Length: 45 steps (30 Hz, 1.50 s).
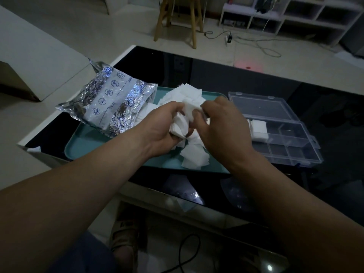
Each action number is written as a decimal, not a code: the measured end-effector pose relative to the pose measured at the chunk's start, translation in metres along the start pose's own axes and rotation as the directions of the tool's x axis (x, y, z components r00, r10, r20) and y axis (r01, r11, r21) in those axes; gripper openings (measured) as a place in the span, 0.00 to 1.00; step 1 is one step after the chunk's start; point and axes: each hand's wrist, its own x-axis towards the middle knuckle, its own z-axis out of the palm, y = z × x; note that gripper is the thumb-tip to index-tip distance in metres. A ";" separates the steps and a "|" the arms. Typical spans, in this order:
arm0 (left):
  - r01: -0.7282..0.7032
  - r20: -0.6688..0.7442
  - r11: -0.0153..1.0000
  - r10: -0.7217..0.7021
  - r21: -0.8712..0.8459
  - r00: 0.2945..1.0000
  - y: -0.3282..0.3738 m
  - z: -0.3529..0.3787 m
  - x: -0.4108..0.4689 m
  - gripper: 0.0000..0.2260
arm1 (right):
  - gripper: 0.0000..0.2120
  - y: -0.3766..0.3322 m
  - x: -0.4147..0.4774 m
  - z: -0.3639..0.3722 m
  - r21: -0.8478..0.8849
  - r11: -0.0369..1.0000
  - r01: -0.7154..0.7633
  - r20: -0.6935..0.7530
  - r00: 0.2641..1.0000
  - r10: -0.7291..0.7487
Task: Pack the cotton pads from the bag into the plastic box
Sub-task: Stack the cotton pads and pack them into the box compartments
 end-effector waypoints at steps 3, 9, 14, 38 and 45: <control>-0.004 0.001 1.000 0.004 -0.002 1.000 -0.003 0.000 0.001 0.15 | 0.12 -0.008 -0.003 0.001 -0.035 0.994 0.101 0.030 0.994 -0.100; -0.054 -0.001 0.995 0.054 0.081 0.999 -0.002 -0.005 0.005 0.12 | 0.11 -0.013 -0.007 -0.003 0.112 0.989 0.094 0.208 0.971 -0.115; -0.081 -0.021 0.988 0.084 0.132 0.996 -0.004 -0.003 0.004 0.08 | 0.13 -0.010 -0.007 0.006 0.130 0.991 0.034 0.241 0.968 -0.064; -0.048 0.024 0.999 0.048 0.010 0.999 -0.003 -0.003 0.007 0.09 | 0.10 -0.011 -0.007 0.004 0.176 0.981 0.077 0.346 0.929 -0.134; -0.197 0.030 0.977 0.195 0.079 0.980 -0.004 -0.002 0.006 0.09 | 0.12 -0.019 -0.008 -0.006 0.411 0.869 -0.275 0.349 0.928 0.129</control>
